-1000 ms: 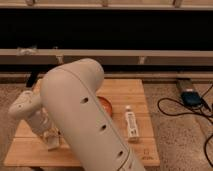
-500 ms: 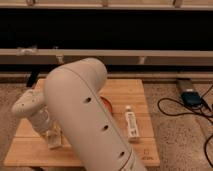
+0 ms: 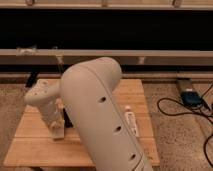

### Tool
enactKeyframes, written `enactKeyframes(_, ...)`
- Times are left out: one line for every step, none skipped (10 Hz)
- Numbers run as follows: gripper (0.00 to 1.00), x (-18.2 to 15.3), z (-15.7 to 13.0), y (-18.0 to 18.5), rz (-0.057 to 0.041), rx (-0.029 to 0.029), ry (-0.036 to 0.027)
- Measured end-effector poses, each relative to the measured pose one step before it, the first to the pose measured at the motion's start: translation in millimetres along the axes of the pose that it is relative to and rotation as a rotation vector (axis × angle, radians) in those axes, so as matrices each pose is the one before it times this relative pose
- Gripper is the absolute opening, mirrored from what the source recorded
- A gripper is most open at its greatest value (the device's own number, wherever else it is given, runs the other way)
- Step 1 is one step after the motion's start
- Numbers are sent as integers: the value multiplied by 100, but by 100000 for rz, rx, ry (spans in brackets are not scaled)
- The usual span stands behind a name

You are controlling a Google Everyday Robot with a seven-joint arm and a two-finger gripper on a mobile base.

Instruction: Wipe the white sponge on the table

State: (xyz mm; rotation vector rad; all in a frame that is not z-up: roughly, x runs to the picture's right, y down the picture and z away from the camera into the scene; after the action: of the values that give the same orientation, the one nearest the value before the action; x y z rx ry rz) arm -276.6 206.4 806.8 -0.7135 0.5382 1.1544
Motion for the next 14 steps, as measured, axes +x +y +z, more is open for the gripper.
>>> enactKeyframes(0,-861,-460,650,-124,-2291,-1294)
enactKeyframes(0,-251,-144,426,-249,-660,-497)
enactKeyframes(0,-256,-125,914,-1071,-790,-627)
enactKeyframes(0,-269,-72,1111,-1695,-745,-641)
enactKeyframes(0,-111,-28,886,-2169,102,-142)
enactKeyframes(0,-122,54,940,-2400,632,26)
enactKeyframes(0,13,87,895,-2184,522,73)
enactKeyframes(0,239,209,1722,-4196,1063,200)
enactKeyframes(0,349,195,1043,-3504,1333,70)
enactKeyframes(0,203,52,691,-2225,750,-97)
enactKeyframes(0,373,156,1076,-3831,1440,49)
enactKeyframes(0,152,33,314,-1194,441,160)
enactKeyframes(0,784,121,1232,-5985,2453,64)
enactKeyframes(0,335,92,54,-864,387,439)
